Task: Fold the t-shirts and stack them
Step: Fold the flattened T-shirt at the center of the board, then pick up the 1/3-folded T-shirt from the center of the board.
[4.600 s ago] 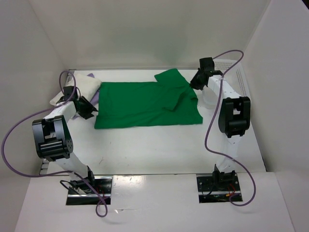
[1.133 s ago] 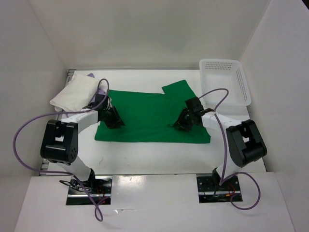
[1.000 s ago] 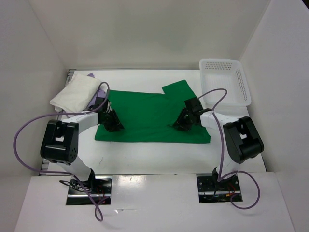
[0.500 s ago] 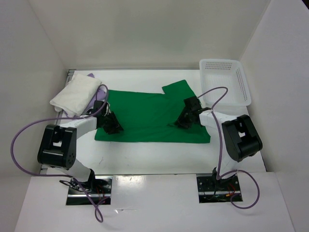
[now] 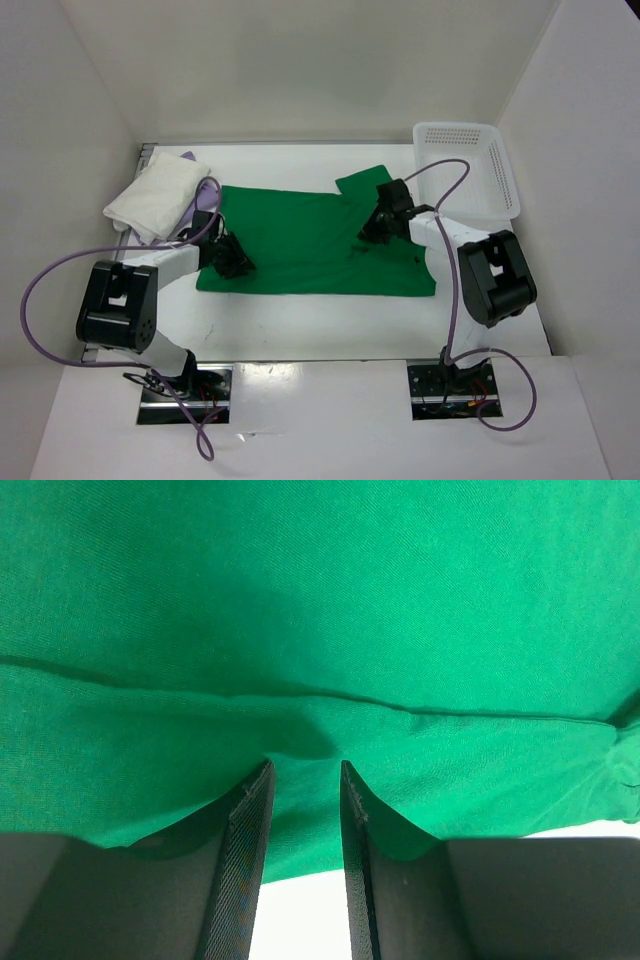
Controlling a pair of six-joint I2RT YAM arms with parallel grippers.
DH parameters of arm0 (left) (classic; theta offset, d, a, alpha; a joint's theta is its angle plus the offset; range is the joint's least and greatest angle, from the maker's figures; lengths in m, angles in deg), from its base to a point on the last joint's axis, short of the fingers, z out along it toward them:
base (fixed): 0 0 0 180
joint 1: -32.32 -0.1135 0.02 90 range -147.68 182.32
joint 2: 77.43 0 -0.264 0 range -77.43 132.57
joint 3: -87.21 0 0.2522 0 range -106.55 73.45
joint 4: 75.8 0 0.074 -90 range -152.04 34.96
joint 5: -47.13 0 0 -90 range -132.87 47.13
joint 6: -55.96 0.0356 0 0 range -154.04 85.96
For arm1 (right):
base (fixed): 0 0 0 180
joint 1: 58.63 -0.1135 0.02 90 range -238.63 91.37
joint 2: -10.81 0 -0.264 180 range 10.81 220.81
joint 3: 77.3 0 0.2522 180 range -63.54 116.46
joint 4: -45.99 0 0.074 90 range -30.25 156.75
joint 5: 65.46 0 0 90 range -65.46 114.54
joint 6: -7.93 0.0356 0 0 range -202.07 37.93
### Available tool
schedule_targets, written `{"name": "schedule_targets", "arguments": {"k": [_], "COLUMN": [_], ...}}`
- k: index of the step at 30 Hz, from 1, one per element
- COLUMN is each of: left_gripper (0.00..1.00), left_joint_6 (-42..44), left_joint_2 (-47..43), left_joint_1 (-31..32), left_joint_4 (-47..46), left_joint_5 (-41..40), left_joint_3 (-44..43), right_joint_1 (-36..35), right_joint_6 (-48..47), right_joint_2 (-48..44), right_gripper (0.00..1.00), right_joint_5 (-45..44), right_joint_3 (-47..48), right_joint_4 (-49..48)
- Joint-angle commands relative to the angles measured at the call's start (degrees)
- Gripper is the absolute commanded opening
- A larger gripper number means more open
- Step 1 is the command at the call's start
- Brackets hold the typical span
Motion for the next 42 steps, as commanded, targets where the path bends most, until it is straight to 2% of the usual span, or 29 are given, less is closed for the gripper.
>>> {"name": "schedule_targets", "arguments": {"k": [1,5,10,11,12,14,16,18,22,23,28,33,36,39,42], "left_gripper": [0.41,0.41,0.41,0.41,0.41,0.42,0.42,0.42,0.42,0.42,0.43,0.46,0.56,0.59,0.59], "left_joint_6": [0.0,-0.6,-0.6,-0.6,-0.6,-0.6,-0.6,-0.6,0.0,0.0,-1.8,-2.4,-0.4,0.6,-0.4], "left_joint_2": [0.2,-1.1,-4.4,-5.0,-5.5,-6.6,-7.2,-7.2,-5.2,-4.4,-3.9,-2.0,3.0,6.8,6.0], "left_joint_1": [0.1,0.1,0.1,0.1,0.1,0.1,0.1,0.1,0.1,0.1,0.1,0.1,0.1,0.1,0.1], "left_joint_4": [1.7,2.3,4.3,5.0,5.6,5.6,5.6,5.6,4.5,3.7,2.4,2.4,4.5,5.8,6.5], "left_joint_5": [-1.2,-0.7,-0.2,-0.2,-0.2,-0.2,-0.2,-0.2,0.5,1.0,2.2,2.0,3.2,5.9,8.0], "left_joint_3": [2.4,1.7,-0.8,-0.8,-1.4,-1.4,-0.8,-0.3,-0.3,-0.3,0.8,2.6,2.6,4.5,7.3], "right_joint_1": [-0.1,-0.1,-0.1,-0.1,-0.1,-0.1,-0.1,-0.1,-0.1,-0.7,-1.2,-7.3,-8.0,-8.0,-8.8], "right_joint_6": [-1.7,-2.2,-3.4,-4.0,-4.5,-5.4,-5.9,-5.9,-5.4,-4.8,-3.7,-3.1,-2.2,-0.8,0.7], "right_joint_2": [3.0,8.3,11.2,11.2,11.7,11.8,8.6,5.1,-6.0,-7.4,-9.9,-5.0,-4.5,-4.5,-5.9], "right_gripper": [0.09,0.11,0.29,0.39,0.44,0.47,0.41,0.31,0.11,0.09,0.08,0.06,0.04,0.04,0.04], "right_joint_5": [-0.3,-0.3,0.2,0.2,0.2,0.2,0.2,0.2,1.4,2.1,3.4,2.1,1.5,1.0,1.0], "right_joint_3": [5.6,10.3,17.0,17.9,18.7,19.5,17.1,13.9,0.4,-2.0,-12.6,-12.6,-14.4,-16.9,-19.9], "right_joint_4": [0.4,0.4,1.6,2.4,3.3,4.9,5.5,4.8,4.2,3.4,0.4,0.3,-1.2,-1.2,0.9]}}
